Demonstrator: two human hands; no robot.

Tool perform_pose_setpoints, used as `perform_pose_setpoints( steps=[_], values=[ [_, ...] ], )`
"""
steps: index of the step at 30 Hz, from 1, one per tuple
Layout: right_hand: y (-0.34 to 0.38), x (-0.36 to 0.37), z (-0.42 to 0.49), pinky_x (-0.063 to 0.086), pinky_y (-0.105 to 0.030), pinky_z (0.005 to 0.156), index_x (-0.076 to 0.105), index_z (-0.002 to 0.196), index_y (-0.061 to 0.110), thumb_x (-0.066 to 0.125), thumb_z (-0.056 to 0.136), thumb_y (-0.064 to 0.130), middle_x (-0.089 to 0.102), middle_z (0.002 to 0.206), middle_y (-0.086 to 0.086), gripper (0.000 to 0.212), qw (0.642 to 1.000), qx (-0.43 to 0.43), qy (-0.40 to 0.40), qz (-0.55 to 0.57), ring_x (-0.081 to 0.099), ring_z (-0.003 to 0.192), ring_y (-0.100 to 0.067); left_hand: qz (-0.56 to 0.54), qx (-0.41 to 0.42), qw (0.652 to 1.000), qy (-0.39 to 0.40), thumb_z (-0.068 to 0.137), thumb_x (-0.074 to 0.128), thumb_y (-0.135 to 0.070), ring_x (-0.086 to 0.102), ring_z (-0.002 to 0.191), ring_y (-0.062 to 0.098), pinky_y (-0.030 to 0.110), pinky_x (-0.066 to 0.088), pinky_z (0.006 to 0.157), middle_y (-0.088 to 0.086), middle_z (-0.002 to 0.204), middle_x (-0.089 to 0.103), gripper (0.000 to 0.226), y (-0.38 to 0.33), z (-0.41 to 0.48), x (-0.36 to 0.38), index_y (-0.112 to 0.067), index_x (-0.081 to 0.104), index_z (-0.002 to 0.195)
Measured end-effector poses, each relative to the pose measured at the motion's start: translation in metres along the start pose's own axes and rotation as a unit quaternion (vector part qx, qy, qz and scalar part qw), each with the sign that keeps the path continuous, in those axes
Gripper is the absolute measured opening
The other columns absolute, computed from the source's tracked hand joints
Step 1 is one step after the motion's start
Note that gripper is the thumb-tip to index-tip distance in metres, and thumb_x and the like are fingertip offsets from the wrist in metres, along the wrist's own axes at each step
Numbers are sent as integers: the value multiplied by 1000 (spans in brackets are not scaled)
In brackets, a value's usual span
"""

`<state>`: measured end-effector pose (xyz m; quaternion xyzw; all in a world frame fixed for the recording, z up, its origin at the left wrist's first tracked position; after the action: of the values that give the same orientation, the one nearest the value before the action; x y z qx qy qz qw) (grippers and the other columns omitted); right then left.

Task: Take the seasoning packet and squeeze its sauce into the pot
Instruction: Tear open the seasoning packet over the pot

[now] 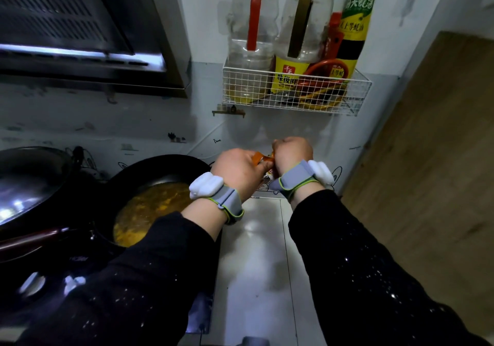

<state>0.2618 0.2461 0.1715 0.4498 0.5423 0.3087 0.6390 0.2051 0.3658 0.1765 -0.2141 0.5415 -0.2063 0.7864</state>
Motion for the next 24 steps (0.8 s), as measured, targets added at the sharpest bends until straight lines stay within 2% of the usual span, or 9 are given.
perform_pose_setpoints(
  steps=[2, 3, 5, 8, 11, 13, 17, 21, 24],
  values=[
    [4, -2, -2, 39, -13, 48, 60, 75, 10, 50, 87, 16, 49, 62, -1, 17, 999, -22, 10, -43, 57, 70, -29, 10, 9, 1000, -5, 81, 58, -49, 63, 77, 31, 34, 46, 60, 10, 78, 70, 34, -1, -1, -1, -18, 72, 82],
    [8, -3, -1, 43, -16, 59, 64, 88, 8, 55, 83, 19, 56, 71, -4, 15, 987, -66, 23, -146, 62, 83, -31, 11, 9, 1000, -9, 81, 58, -49, 62, 76, 32, 32, 43, 57, 10, 77, 70, 35, -1, -1, -2, -17, 71, 80],
    [19, -3, -9, 48, -25, 77, 64, 100, 10, 71, 68, 28, 64, 95, -10, 37, 932, -167, 40, -320, 61, 99, -32, 15, 11, 1000, -16, 81, 58, -49, 61, 74, 32, 30, 36, 54, 10, 75, 69, 35, -1, -1, -3, -16, 69, 75],
    [24, 0, -8, 48, -32, 89, 61, 108, 10, 76, 62, 34, 63, 107, -16, 54, 896, -196, 111, -383, 59, 103, -34, -17, 3, 1000, 5, 80, 62, -45, 60, 70, 32, 32, 40, 56, 11, 68, 66, 35, 3, 1, -6, -14, 63, 63],
    [22, 1, -8, 45, -28, 64, 59, 78, 12, 65, 77, 14, 57, 74, -12, 6, 975, -114, 172, -79, 54, 71, -28, -105, -42, 991, 65, 76, 70, -42, 50, 50, 14, 26, 37, 52, -3, 48, 50, 43, 16, 8, -11, -17, 49, 49],
    [18, 3, -5, 36, -25, 54, 54, 70, 17, 54, 81, 1, 51, 65, -7, 20, 977, -73, 181, 89, 47, 60, -19, -135, -62, 984, 93, 74, 72, -44, 42, 40, 2, 21, 34, 48, -7, 44, 46, 44, 21, 10, -17, -18, 48, 48],
    [25, 6, -12, 38, -28, 60, 66, 73, 19, 51, 85, 3, 59, 71, -9, 25, 946, -138, 274, 106, 51, 64, -17, -215, -87, 965, 125, 73, 74, -41, 58, 54, 10, 24, 47, 62, -1, 61, 65, 30, 29, 8, -19, -15, 63, 62],
    [26, 3, -14, 46, -22, 64, 70, 72, 19, 69, 77, 24, 66, 64, 6, 7, 937, -149, 306, 84, 59, 63, -6, -250, -90, 957, 112, 74, 74, -40, 56, 62, 17, 30, 45, 65, 9, 69, 63, 42, 33, 6, -25, 2, 65, 76],
    [28, 2, -12, 51, -29, 76, 70, 69, 23, 77, 67, 15, 69, 65, 9, 11, 933, -185, 308, 12, 64, 69, -7, -252, -91, 958, 99, 74, 74, -40, 58, 61, 18, 31, 48, 65, 7, 70, 67, 43, 36, 7, -32, 2, 68, 80]
  ],
)
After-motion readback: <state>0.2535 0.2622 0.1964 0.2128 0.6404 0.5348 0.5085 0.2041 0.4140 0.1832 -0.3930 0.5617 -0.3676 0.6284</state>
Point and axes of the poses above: each hand's wrist, its own z-axis towards the middle knuckle, its own x-axis out of the palm, y = z × x, the point moved 5 cm from there along z, towards the middle knuckle
